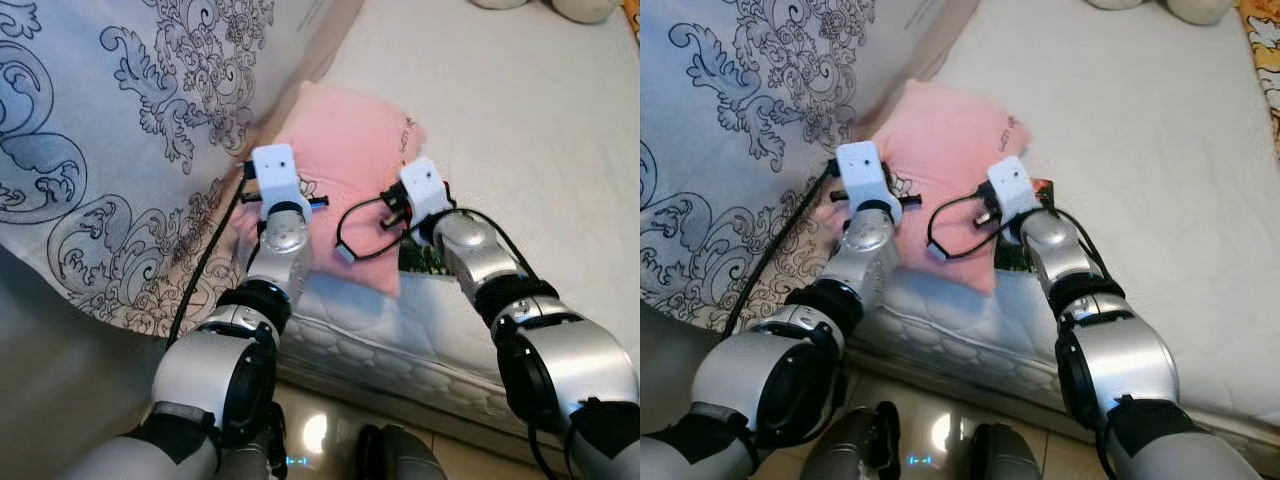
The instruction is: Clean up the room
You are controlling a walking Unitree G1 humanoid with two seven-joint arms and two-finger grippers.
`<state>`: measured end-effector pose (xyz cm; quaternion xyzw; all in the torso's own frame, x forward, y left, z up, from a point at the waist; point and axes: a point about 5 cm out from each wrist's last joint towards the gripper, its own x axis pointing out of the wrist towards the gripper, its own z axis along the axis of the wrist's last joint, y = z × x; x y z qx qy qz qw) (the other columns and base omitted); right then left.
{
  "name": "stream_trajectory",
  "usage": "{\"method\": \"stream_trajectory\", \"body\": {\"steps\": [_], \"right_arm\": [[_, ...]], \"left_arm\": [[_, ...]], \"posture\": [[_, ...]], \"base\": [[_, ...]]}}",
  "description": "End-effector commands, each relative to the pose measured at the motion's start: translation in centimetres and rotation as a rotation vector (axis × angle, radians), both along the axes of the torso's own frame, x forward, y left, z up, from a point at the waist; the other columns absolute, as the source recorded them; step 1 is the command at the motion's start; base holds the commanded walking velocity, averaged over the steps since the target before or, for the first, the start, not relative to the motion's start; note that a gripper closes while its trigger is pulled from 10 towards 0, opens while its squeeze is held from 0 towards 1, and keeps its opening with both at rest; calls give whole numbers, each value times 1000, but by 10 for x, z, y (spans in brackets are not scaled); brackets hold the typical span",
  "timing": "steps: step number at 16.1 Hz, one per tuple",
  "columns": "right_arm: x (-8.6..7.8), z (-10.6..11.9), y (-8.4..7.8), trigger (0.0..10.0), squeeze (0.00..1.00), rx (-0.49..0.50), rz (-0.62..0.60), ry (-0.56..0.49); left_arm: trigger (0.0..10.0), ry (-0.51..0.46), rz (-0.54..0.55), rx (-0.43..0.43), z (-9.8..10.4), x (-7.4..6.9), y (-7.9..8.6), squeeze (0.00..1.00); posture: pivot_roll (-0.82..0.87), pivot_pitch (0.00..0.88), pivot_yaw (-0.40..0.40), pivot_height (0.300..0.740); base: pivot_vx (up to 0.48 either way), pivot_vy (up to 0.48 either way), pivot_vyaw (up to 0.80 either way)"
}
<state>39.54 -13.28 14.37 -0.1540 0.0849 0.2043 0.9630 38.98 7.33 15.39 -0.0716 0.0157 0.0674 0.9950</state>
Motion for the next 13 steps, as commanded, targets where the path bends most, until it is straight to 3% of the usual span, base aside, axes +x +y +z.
{"method": "stream_trajectory", "body": {"steps": [1,3,7,9,12,13], "right_arm": [[4,9,0,10000,0,8,-12,-26],[5,13,12,10000,0,-1,23,-34],[4,10,18,10000,0,59,7,-20],[2,6,20,10000,0,52,4,-13],[0,-1,19,10000,0,25,4,0],[0,-3,16,10000,239,15,-12,5]], "left_arm": [[10000,-20,40,-22,4,1,3,0],[10000,29,69,-13,-1,1,10,0],[10000,-64,63,161,21,11,31,0],[10000,-54,66,165,22,13,38,0],[10000,-40,33,131,18,12,30,0],[10000,-30,22,109,15,10,25,0]], "posture": [[16,171,-63,719],[16,158,-65,719],[17,155,-68,719],[17,155,-68,719],[27,163,-71,719],[21,165,-73,719]], "base": [[0,0,0],[0,0,0],[0,0,0],[0,0,0],[0,0,0],[0,0,0]]}}
